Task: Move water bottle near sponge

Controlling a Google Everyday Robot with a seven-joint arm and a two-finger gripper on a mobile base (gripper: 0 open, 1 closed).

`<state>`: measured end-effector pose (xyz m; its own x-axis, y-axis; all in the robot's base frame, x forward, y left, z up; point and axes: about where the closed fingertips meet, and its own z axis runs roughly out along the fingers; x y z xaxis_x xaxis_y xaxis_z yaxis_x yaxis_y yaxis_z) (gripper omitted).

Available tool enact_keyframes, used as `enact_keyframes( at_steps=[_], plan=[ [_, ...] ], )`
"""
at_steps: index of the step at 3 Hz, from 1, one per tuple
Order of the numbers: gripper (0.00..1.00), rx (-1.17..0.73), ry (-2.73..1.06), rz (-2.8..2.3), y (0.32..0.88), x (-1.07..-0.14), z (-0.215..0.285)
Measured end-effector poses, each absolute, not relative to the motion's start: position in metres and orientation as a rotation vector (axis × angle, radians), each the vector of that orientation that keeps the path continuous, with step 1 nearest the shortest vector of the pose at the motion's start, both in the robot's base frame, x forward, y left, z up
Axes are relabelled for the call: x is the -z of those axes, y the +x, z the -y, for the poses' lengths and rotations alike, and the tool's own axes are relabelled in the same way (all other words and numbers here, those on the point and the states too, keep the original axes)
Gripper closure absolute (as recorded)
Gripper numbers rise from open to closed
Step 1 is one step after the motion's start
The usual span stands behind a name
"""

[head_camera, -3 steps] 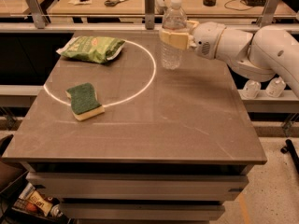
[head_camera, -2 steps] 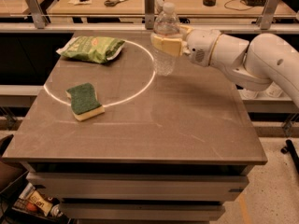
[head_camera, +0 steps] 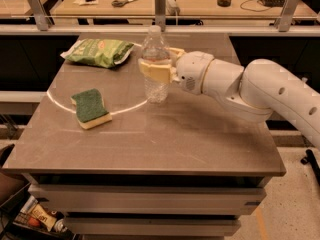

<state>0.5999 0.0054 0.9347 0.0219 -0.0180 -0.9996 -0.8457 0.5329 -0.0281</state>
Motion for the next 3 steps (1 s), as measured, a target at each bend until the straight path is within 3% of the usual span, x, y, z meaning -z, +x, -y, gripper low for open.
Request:
enact_keyframes(
  at_steps=[3],
  plan=[
    [1.0,-0.779,-0.798,-1.471,0.549,-0.917,-0.056]
  ],
)
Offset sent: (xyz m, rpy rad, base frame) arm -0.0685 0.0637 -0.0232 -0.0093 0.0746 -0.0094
